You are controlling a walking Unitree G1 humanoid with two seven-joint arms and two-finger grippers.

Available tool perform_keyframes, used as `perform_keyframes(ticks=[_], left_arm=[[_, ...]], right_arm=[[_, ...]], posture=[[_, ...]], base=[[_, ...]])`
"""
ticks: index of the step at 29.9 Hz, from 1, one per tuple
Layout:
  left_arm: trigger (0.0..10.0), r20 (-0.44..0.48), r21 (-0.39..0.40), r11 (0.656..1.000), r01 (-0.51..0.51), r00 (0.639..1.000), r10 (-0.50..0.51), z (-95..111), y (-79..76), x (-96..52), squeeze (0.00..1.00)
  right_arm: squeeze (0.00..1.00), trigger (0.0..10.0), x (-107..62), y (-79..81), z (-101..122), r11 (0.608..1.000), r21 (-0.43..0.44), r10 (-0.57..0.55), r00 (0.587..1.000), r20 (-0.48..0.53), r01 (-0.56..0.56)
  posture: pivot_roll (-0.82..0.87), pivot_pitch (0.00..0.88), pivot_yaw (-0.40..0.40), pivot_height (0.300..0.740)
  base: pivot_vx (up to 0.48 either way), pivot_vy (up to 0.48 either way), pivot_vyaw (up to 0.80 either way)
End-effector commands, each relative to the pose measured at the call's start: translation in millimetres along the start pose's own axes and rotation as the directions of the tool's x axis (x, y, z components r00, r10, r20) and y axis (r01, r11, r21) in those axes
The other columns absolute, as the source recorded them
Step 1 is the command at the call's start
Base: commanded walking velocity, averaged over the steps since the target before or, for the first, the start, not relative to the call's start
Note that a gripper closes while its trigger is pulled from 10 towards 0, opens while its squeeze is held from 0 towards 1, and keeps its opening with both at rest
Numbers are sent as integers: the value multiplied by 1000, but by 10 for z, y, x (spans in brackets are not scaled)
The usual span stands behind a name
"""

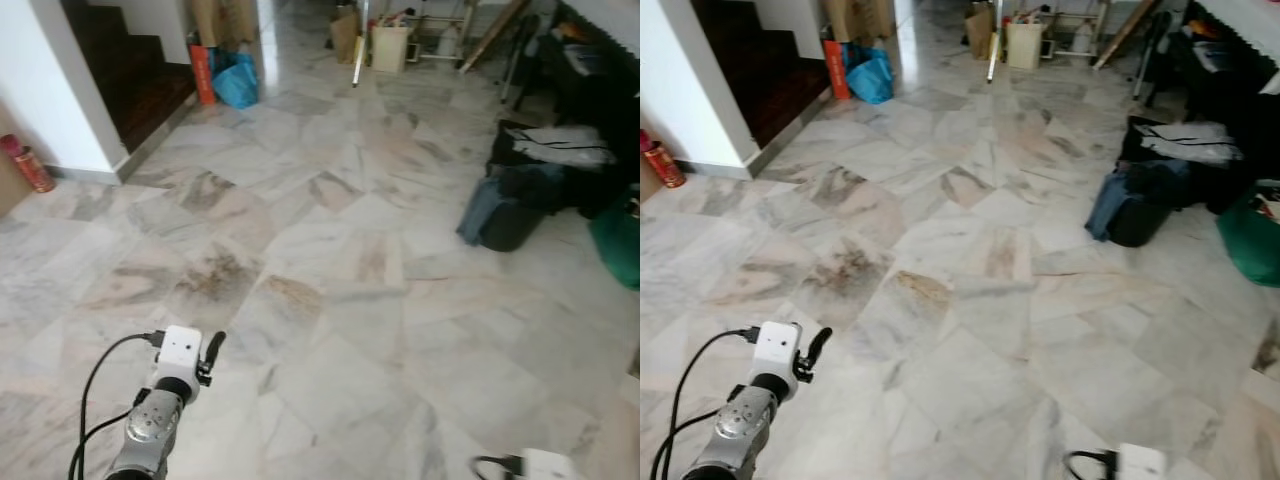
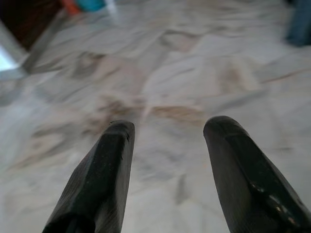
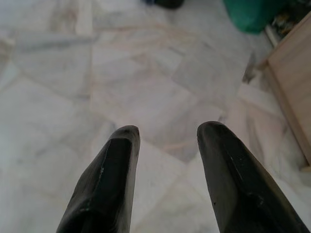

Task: Move the pillow to the sofa from floor

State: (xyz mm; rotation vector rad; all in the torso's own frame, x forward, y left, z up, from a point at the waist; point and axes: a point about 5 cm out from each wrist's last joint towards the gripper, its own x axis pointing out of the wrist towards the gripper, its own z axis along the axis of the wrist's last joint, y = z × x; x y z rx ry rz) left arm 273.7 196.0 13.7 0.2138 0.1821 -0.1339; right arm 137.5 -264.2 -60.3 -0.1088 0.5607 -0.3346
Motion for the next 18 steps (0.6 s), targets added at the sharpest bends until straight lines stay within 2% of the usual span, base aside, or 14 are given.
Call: perform_keyframes(ticks=[1,3,5,7,10,11,15,17,18], left_arm=[[10000,-5,18,1000,11,1000,-11,-22,9,-22,0],[10000,-13,19,1000,9,1000,-9,-33,3,-20,0],[10000,25,15,1000,0,1000,-1,43,17,-1,0],[10000,45,8,1000,-6,999,5,81,26,6,0],[10000,107,-29,998,-50,993,53,187,67,-5,0],[10000,138,-55,995,-80,987,87,232,80,-40,0],[10000,160,-65,993,-94,982,104,258,71,-72,0],[10000,213,-96,987,-126,966,144,353,50,-140,0],[10000,213,-96,987,-126,966,144,353,50,-140,0]], right_arm=[[0,10000,18,91,37,1000,9,22,1000,18,-22],[0,10000,58,103,119,999,21,29,998,53,-30],[0,10000,95,154,272,997,36,60,989,136,-66],[0,10000,103,174,337,996,40,75,982,171,-83],[0,10000,115,305,600,985,55,137,942,307,-162],[0,10000,117,380,771,978,68,159,909,384,-199],[0,10000,123,422,887,971,75,173,888,427,-225],[0,10000,126,538,1118,959,50,219,845,487,-278],[0,10000,126,538,1118,959,50,219,845,487,-278]], posture=[[30,0,34,740],[30,0,31,740],[29,0,23,740],[29,0,17,740],[31,0,5,740],[36,0,-1,740],[42,0,-9,740],[57,0,-26,740],[57,0,-26,740]], base=[[0,0,0],[0,0,0],[0,0,0],[0,0,0],[0,0,0],[0,0,0],[0,0,0],[0,0,0],[0,0,0]])
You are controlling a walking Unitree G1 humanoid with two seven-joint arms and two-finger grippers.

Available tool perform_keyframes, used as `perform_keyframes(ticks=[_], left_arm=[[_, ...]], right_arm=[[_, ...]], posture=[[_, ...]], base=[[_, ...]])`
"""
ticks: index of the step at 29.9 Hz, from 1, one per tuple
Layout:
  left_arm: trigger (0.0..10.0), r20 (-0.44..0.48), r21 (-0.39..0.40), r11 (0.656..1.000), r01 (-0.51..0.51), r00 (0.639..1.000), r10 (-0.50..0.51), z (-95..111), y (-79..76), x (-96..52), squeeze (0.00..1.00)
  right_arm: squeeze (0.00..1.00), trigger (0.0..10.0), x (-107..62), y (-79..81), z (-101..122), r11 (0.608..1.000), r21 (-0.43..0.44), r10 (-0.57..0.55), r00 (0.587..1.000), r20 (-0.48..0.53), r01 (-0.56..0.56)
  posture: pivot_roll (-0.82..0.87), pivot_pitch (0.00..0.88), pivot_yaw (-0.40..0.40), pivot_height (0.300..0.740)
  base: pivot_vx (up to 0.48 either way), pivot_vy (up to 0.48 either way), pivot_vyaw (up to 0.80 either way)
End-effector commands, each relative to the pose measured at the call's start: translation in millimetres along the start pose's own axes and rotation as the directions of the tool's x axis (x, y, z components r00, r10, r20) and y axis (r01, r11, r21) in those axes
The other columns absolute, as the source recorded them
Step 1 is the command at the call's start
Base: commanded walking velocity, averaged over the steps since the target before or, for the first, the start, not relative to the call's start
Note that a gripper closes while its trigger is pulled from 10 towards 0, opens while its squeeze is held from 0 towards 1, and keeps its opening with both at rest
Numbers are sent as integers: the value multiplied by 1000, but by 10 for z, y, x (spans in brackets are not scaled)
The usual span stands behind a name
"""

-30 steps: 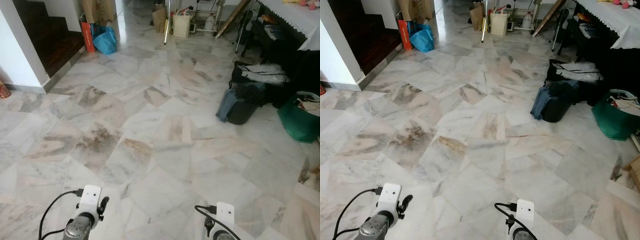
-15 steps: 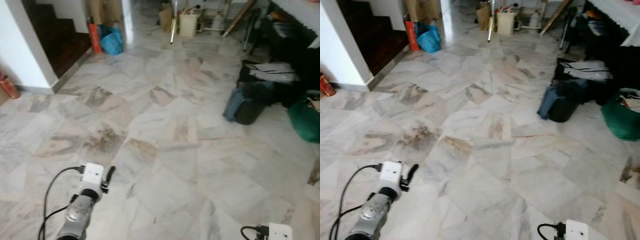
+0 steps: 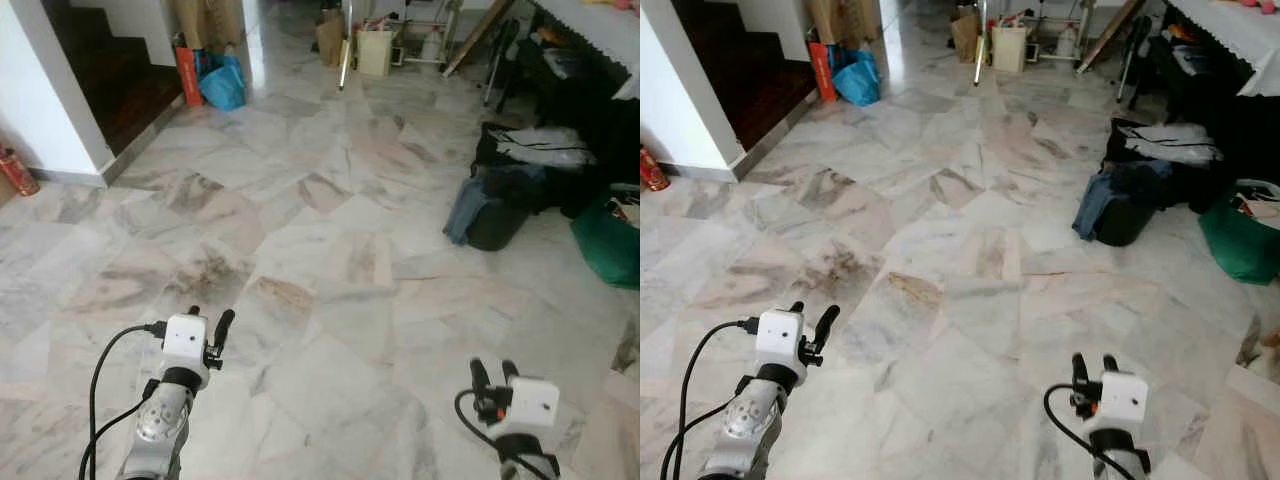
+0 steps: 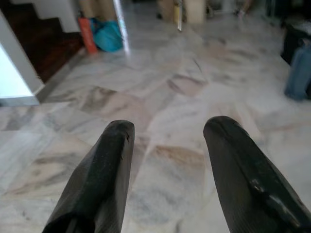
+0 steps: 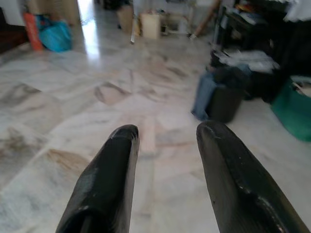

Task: Move the pillow to the sofa from floor

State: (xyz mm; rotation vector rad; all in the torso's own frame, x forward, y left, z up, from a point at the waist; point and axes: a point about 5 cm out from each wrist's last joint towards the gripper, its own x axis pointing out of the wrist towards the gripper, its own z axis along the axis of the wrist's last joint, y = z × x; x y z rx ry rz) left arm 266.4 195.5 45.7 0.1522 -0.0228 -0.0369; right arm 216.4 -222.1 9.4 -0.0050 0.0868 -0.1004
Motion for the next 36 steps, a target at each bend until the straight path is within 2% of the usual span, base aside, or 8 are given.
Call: perform_keyframes(ticks=[1,11,16,18,20,22,30,36], left_arm=[[10000,47,-36,999,-32,998,34,122,-23,-17,0],[10000,16,-11,999,34,999,-34,193,-100,-250,0],[10000,6,76,992,101,995,-102,227,-104,-289,0],[10000,4,78,992,102,995,-103,231,-95,-300,0],[10000,-1,77,993,86,996,-86,257,-28,-344,0],[10000,-17,68,994,80,997,-79,238,-3,-353,0],[10000,-66,24,998,58,996,-56,152,-14,-293,0],[10000,-77,-34,998,-50,996,48,158,25,-359,0]], right_arm=[[0,10000,84,88,161,999,6,35,998,54,-36],[0,10000,-13,24,494,999,49,-7,990,137,0],[0,10000,-77,-48,506,994,85,-81,990,116,72],[0,10000,-97,-66,508,991,95,-105,988,110,94],[0,10000,-228,-88,513,977,154,-165,981,104,148],[0,10000,-300,-87,430,977,140,-170,983,64,160],[0,10000,-184,-54,328,976,156,-157,987,13,153],[0,10000,-43,92,405,995,100,-10,1000,26,7]], posture=[[60,0,-29,740],[50,0,-41,740],[62,0,-39,740],[62,0,-39,740],[52,0,-27,740],[49,0,-21,740],[42,0,-21,740],[75,0,-53,740]], base=[[0,0,0],[0,0,0],[0,0,0],[0,0,0],[0,0,0],[0,0,0],[0,0,0],[0,0,0]])
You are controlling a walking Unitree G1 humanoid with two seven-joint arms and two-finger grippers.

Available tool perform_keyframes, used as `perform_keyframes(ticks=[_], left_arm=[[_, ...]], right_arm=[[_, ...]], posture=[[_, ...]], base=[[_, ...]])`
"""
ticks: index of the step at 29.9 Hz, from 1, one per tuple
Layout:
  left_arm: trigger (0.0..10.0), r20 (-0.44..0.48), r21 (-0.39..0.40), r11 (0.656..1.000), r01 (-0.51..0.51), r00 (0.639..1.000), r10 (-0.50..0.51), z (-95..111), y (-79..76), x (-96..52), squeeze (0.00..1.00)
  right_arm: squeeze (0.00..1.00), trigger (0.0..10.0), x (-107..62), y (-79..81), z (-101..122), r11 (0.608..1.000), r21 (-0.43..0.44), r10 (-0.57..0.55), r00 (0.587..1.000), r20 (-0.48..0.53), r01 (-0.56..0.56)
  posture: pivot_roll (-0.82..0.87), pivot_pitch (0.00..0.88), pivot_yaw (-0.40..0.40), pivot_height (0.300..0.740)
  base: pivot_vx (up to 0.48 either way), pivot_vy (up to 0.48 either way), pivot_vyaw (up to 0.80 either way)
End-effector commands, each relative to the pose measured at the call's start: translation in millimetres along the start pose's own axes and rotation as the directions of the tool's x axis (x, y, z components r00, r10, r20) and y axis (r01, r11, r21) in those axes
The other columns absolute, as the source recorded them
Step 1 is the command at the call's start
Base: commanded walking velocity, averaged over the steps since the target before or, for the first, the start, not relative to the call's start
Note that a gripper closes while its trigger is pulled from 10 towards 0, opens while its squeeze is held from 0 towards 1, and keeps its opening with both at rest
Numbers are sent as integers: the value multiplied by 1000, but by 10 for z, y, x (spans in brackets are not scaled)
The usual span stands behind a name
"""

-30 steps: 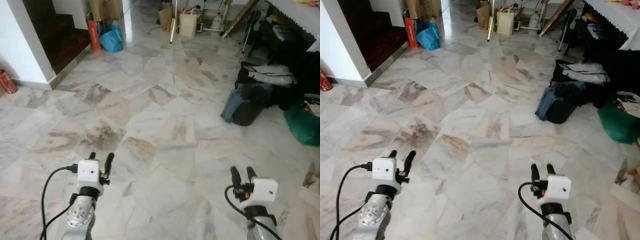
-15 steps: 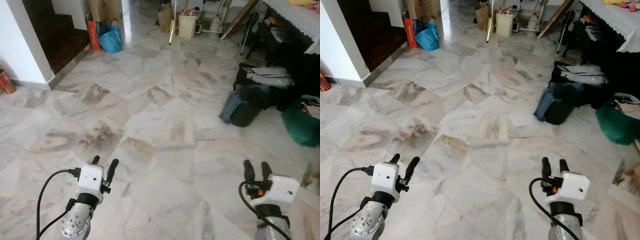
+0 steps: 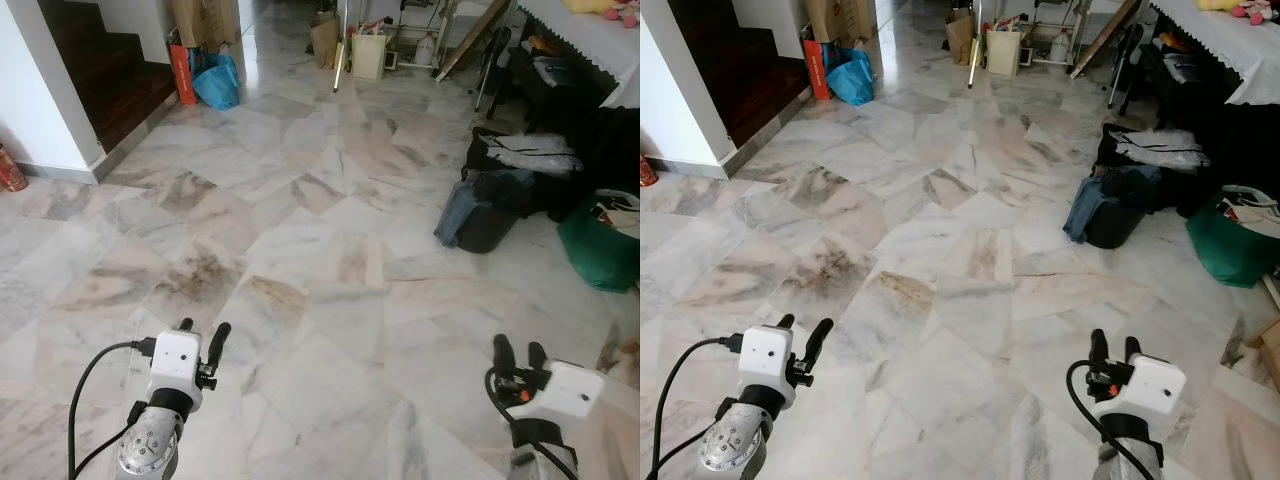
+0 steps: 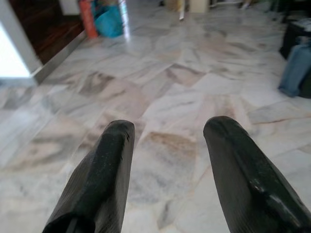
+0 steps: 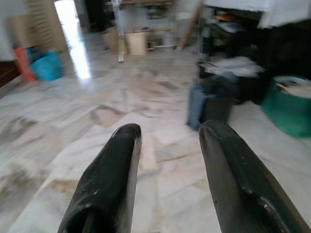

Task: Move the pillow to the sofa from floor

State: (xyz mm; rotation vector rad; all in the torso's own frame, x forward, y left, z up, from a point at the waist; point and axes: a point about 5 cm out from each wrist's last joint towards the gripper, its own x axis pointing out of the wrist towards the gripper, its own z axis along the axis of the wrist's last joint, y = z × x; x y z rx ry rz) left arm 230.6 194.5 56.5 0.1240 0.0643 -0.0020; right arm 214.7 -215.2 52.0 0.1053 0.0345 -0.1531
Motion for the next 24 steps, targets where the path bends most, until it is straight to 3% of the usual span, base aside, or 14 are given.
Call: perform_keyframes(ticks=[1,6,10,14,18,23,24], left_arm=[[10000,14,-8,1000,-19,1000,19,40,23,-10,0],[10000,19,-14,1000,-11,1000,11,40,-5,-3,0],[10000,20,-5,1000,-3,1000,3,55,1,12,0],[10000,41,4,1000,15,999,-15,107,5,38,0],[10000,119,34,998,47,992,-51,269,-36,78,0],[10000,172,16,999,39,984,-42,399,-35,115,0],[10000,182,19,998,53,982,-55,423,-53,134,0]], right_arm=[[0,10000,30,54,-24,997,-24,75,997,-27,-75],[0,10000,112,90,46,979,-64,190,981,-22,-192],[0,10000,149,47,163,982,-55,184,983,24,-182],[0,10000,121,73,219,984,-31,180,982,64,-178],[0,10000,79,153,230,984,-6,179,979,99,-180],[0,10000,107,241,331,978,41,197,970,139,-205],[0,10000,124,291,373,965,94,230,962,149,-245]], posture=[[75,0,-53,740],[75,0,-55,740],[69,0,-47,740],[64,0,-36,740],[73,0,-27,740],[72,0,-26,740],[74,0,-27,740]], base=[[0,0,0],[0,0,0],[0,0,0],[0,0,0],[0,0,0],[0,0,0],[0,0,0]])
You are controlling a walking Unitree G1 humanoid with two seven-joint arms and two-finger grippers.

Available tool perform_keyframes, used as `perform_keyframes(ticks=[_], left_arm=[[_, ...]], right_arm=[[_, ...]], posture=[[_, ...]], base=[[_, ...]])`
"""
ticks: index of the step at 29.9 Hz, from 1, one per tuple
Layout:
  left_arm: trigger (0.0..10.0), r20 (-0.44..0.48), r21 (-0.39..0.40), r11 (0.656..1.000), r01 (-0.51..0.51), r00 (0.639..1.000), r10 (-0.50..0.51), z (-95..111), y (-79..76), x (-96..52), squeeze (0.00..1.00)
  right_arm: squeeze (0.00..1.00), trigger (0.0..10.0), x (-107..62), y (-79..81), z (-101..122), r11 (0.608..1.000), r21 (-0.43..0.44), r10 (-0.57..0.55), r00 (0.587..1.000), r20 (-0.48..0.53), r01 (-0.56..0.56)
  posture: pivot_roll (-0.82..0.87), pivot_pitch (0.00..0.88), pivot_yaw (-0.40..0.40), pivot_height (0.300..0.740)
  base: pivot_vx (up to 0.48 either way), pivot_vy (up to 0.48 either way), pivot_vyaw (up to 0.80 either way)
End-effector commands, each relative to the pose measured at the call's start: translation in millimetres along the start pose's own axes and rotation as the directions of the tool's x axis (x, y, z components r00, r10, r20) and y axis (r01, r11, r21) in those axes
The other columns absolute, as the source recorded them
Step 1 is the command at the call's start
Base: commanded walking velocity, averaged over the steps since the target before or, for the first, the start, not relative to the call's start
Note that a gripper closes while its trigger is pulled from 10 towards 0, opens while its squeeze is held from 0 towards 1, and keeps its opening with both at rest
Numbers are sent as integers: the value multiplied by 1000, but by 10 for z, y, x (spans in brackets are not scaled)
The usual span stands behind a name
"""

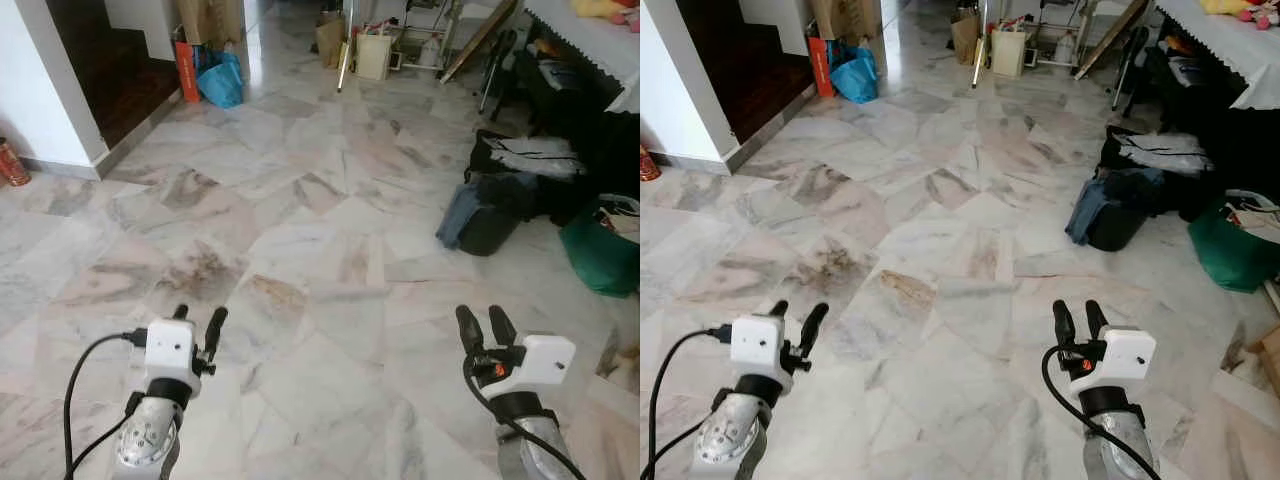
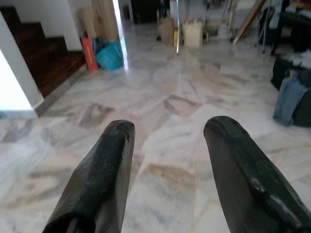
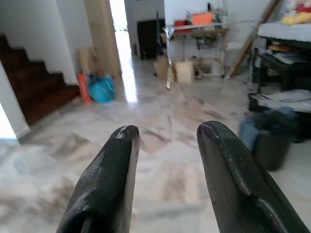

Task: Move the pillow to the sofa from floor

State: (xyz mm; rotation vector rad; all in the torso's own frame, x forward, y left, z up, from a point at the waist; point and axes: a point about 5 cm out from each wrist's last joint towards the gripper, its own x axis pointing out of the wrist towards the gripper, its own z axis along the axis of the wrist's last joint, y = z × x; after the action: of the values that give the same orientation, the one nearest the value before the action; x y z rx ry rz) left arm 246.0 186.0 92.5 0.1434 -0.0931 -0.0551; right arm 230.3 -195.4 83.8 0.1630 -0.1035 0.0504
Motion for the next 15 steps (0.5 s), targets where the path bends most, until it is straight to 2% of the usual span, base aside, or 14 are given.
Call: perform_keyframes(ticks=[1,5,10,15], left_arm=[[10000,28,-9,1000,17,999,-17,54,-21,21,0],[10000,46,-19,999,46,998,-45,126,-63,30,0],[10000,49,-14,998,64,997,-64,148,-103,14,0],[10000,52,0,996,84,995,-84,151,-141,4,0]], right_arm=[[0,10000,42,57,84,997,59,46,999,23,-47],[0,10000,56,121,160,988,36,151,988,32,-152],[0,10000,64,153,231,982,20,186,981,56,-188],[0,10000,37,186,205,968,4,250,968,18,-250]], posture=[[75,0,-27,740],[76,0,-30,740],[74,0,-32,740],[79,0,-32,740]], base=[[0,0,0],[0,0,0],[0,0,0],[0,0,0]])
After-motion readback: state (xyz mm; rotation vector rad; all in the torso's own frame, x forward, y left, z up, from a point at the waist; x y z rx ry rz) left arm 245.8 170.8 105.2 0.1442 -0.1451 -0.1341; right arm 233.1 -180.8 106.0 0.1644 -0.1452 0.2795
